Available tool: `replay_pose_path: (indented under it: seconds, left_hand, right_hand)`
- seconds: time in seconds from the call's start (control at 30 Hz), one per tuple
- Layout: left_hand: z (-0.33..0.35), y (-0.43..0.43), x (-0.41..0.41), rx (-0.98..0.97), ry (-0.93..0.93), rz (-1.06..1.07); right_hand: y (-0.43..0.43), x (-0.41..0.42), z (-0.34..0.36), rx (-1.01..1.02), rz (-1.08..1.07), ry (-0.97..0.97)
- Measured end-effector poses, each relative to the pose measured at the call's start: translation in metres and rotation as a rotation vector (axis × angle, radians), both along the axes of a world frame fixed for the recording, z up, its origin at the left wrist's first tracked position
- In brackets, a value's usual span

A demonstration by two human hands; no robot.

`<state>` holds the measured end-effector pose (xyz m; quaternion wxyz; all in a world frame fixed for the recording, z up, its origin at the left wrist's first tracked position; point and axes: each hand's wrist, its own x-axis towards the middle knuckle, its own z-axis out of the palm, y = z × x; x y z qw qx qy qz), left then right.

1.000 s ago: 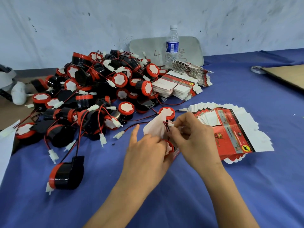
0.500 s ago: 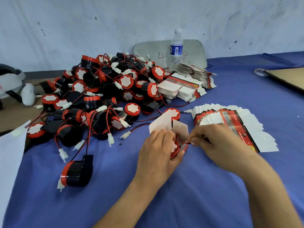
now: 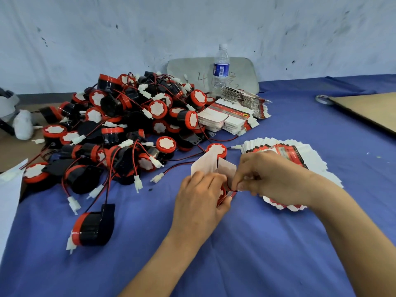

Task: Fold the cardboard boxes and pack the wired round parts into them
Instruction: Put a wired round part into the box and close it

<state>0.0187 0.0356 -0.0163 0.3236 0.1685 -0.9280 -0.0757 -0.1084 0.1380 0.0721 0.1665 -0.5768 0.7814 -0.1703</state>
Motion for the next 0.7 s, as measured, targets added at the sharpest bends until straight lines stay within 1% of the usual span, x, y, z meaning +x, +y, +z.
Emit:
replay_pose_path:
  seconds: [0.1, 0.17, 0.2, 0.3, 0.4, 0.47, 0.53, 0.6, 0.7]
  left_hand:
    - [0.0, 0.001, 0.0, -0.009, -0.003, -0.004]
    - [0.0, 0.001, -0.001, -0.021, 0.0, -0.012]
    - [0.0, 0.001, -0.001, -0.027, 0.004, -0.013]
    - [0.001, 0.003, -0.003, -0.057, 0.013, -0.022]
    - [0.003, 0.003, -0.003, -0.08, 0.011, -0.012]
    - [0.002, 0.002, -0.002, -0.057, 0.04, -0.026]
    - [0.0, 0.002, 0.0, -0.007, 0.108, -0.054]
    - [-0.003, 0.002, 0.001, 0.055, 0.169, -0.075]
    - [-0.007, -0.001, 0.002, 0.126, 0.187, -0.058]
  right_hand:
    - [-0.001, -0.001, 0.003, 0.001, -0.026, -0.055]
    - [-0.003, -0.001, 0.002, -0.059, -0.07, -0.066]
    - [-0.006, -0.001, 0.0, -0.104, -0.102, -0.023]
    - [-0.018, 0.005, -0.011, -0.197, -0.16, 0.196]
    - [-0.029, 0.011, -0.022, -0.196, -0.053, 0.296]
    - [-0.032, 0.01, -0.026, -0.195, -0.002, 0.324]
    - [-0.035, 0.006, -0.031, -0.171, 0.028, 0.361]
    - [-0.038, 0.004, -0.035, -0.096, 0.091, 0.412]
    - [-0.042, 0.001, -0.038, -0.035, 0.168, 0.424]
